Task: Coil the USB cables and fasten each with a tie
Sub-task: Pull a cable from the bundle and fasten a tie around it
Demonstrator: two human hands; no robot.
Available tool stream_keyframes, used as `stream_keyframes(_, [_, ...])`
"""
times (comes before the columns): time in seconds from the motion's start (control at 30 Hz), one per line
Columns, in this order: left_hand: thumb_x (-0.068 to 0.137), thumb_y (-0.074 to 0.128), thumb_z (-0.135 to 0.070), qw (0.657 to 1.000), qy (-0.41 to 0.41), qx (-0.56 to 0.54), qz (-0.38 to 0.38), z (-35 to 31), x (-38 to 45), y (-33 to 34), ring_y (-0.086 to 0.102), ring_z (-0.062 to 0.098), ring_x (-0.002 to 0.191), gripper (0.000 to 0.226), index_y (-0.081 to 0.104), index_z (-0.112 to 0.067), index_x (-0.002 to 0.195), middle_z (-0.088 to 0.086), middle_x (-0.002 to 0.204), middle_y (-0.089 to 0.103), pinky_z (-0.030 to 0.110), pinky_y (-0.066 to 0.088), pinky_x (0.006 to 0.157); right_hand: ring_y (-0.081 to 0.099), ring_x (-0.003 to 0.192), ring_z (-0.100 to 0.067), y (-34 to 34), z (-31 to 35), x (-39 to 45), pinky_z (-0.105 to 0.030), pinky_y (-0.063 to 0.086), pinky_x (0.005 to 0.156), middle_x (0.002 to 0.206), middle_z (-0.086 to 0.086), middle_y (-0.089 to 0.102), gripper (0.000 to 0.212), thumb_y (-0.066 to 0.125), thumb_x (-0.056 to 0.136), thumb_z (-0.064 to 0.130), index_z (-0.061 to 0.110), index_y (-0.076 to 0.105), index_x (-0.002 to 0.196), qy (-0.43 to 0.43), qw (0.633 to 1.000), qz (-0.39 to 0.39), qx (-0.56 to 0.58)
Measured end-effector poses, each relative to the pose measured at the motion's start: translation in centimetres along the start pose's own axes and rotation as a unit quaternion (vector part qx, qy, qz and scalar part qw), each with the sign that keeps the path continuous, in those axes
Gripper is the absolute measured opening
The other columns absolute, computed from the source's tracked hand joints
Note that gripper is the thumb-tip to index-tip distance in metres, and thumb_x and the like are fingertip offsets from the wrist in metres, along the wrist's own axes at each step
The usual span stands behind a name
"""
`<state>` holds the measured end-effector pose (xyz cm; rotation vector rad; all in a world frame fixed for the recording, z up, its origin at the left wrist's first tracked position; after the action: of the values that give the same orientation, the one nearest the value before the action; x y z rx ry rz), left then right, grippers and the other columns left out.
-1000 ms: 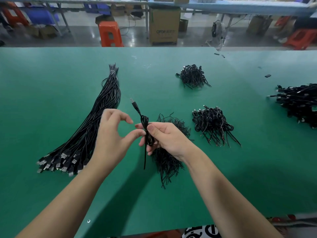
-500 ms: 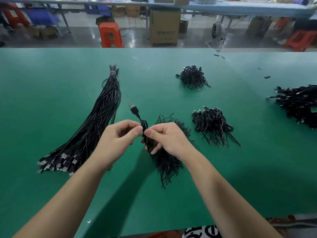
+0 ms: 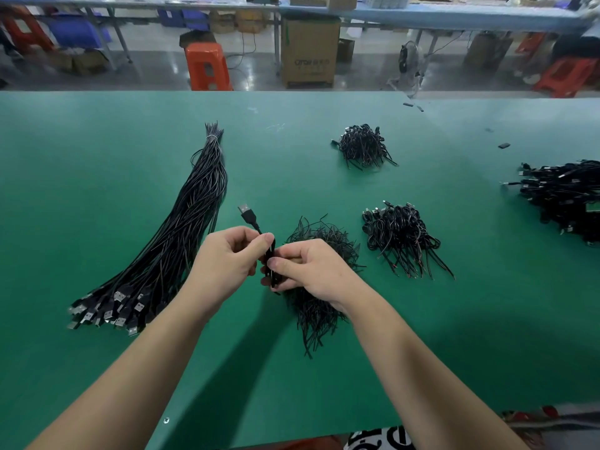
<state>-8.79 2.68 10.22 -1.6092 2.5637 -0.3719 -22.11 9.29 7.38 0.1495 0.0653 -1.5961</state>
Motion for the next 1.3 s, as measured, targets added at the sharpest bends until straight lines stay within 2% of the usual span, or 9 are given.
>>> stream_keyframes(0.13, [0.097, 0.062, -0.033, 1.0, -0.014, -0.014, -0.021, 1.6, 1.2, -0.4, 0.051, 0.007, 0.053, 0.025, 0.07, -0.015, 0.081, -0.007, 0.061, 0.062, 0.018, 0.042, 0.052, 0.073, 0.082, -0.018, -1.4, 0.2, -0.1, -0.025, 0.055, 0.058, 0.089, -0.002, 0.077, 0.011, 0.068, 0.095, 0.018, 0.013, 0.077, 0.093, 0.023, 0.997, -0.051, -0.05])
stream_keyframes(0.23, [0.099, 0.057, -0.032, 0.984, 0.023, 0.156, -0.086, 4.1, 2.6, -1.6, 0.055, 0.002, 0.061, 0.018, 0.065, -0.024, 0.085, -0.008, 0.073, 0.064, 0.024, 0.042, 0.059, 0.067, 0.079, 0.001, -3.4, 1.1, -0.3, -0.024, 0.049, 0.069, 0.09, 0.01, 0.078, 0.013, 0.069, 0.093, 0.033, 0.025, 0.079, 0.094, 0.046, 0.986, -0.079, -0.139])
stream_keyframes(0.37, [0.097, 0.057, -0.023, 0.897, 0.064, 0.432, -0.072, 9.1, 3.3, -2.0, 0.059, 0.027, 0.094, 0.022, 0.066, -0.009, 0.111, 0.01, 0.107, 0.063, 0.04, 0.047, 0.079, 0.074, 0.082, -0.01, -7.4, 2.5, 0.1, -0.029, 0.061, 0.069, 0.091, 0.007, 0.077, 0.019, 0.07, 0.093, 0.029, 0.019, 0.077, 0.107, 0.068, 0.968, -0.142, -0.195])
stream_keyframes(0.47, [0.091, 0.063, -0.02, 0.827, 0.062, 0.557, -0.044, 12.4, 3.1, -2.1, 0.057, 0.037, 0.095, 0.026, 0.067, -0.003, 0.11, 0.017, 0.107, 0.063, 0.045, 0.046, 0.078, 0.075, 0.071, -0.014, -11.5, 3.0, 1.0, -0.029, 0.062, 0.063, 0.099, -0.007, 0.075, 0.032, 0.071, 0.093, 0.021, 0.007, 0.069, 0.122, 0.094, 0.945, -0.224, -0.218])
stream_keyframes(0.57, [0.084, 0.068, -0.019, 0.79, 0.056, 0.61, -0.033, 13.8, 2.9, -1.9, 0.055, 0.037, 0.093, 0.025, 0.066, -0.004, 0.104, 0.017, 0.102, 0.062, 0.046, 0.045, 0.076, 0.075, 0.066, -0.019, -15.5, 2.9, 2.6, -0.037, 0.063, 0.068, 0.098, -0.016, 0.075, 0.039, 0.071, 0.094, 0.022, 0.001, 0.064, 0.126, 0.15, 0.912, -0.272, -0.268])
stream_keyframes(0.73, [0.079, 0.067, -0.015, 0.779, 0.048, 0.624, -0.029, 13.8, 3.1, -1.0, 0.051, 0.037, 0.087, 0.023, 0.061, -0.003, 0.098, 0.018, 0.095, 0.059, 0.047, 0.044, 0.071, 0.072, 0.057, -0.014, -20.5, 1.6, 4.7, -0.031, 0.061, 0.063, 0.068, -0.009, 0.074, 0.035, 0.07, 0.095, 0.031, -0.002, 0.068, 0.106, 0.246, 0.843, -0.3, -0.372])
stream_keyframes(0.87, [0.083, 0.051, -0.018, 0.774, 0.052, 0.63, -0.03, 13.8, 3.1, -0.9, 0.05, 0.036, 0.087, 0.023, 0.059, -0.003, 0.099, 0.018, 0.095, 0.057, 0.047, 0.042, 0.071, 0.061, 0.037, -0.014, -22.4, 0.3, 5.7, -0.019, 0.048, 0.04, 0.044, -0.002, 0.063, 0.025, 0.072, 0.092, 0.023, -0.002, 0.07, 0.096, 0.253, 0.806, -0.303, -0.441])
stream_keyframes(1.07, [0.082, 0.04, -0.022, 0.772, 0.044, 0.634, -0.023, 14.0, 3.2, -0.8, 0.049, 0.036, 0.088, 0.032, 0.057, -0.003, 0.103, 0.018, 0.098, 0.056, 0.047, 0.042, 0.073, 0.06, 0.033, -0.016, -22.7, -1.3, 7.0, -0.017, 0.037, 0.037, 0.043, -0.005, 0.062, 0.036, 0.066, 0.096, 0.033, 0.004, 0.058, 0.076, 0.314, 0.741, -0.286, -0.521])
stream_keyframes(1.3, [0.081, 0.043, -0.021, 0.773, 0.049, 0.631, -0.035, 14.3, 3.3, -0.9, 0.048, 0.036, 0.088, 0.03, 0.058, -0.003, 0.101, 0.019, 0.099, 0.056, 0.046, 0.041, 0.072, 0.066, 0.073, -0.023, -22.9, -2.4, 7.3, -0.023, 0.037, 0.05, 0.073, -0.005, 0.064, 0.023, 0.069, 0.09, 0.023, 0.012, 0.059, 0.074, 0.303, 0.685, -0.255, -0.612])
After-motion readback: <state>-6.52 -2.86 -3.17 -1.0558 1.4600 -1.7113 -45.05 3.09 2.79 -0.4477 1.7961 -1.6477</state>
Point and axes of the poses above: each hand's wrist, its own x-axis towards the middle knuckle, its own y-axis out of the palm, z = x × y, the point moved 5 cm from there along x, towards the middle knuckle
